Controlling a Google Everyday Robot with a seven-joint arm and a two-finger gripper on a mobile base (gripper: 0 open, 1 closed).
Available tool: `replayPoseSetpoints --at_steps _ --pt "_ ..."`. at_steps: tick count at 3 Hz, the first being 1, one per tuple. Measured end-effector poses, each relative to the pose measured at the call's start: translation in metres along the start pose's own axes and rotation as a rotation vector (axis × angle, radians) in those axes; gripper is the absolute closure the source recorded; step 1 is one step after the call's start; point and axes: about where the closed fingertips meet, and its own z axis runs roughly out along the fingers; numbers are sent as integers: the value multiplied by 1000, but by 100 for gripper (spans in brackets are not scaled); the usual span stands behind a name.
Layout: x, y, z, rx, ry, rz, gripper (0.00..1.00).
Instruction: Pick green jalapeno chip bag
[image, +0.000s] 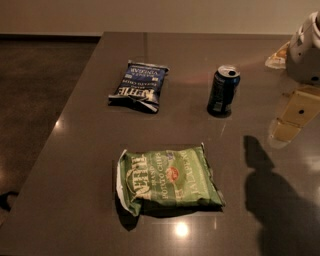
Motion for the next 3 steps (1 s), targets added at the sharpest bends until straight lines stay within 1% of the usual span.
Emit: replayPoseSetpoints --at_steps 1,2,3 --pt "0 0 0 0 0 0 0" --pt "-6 17 1 -19 -11 -15 0" --pt "-18 43 6 -50 -49 -56 0"
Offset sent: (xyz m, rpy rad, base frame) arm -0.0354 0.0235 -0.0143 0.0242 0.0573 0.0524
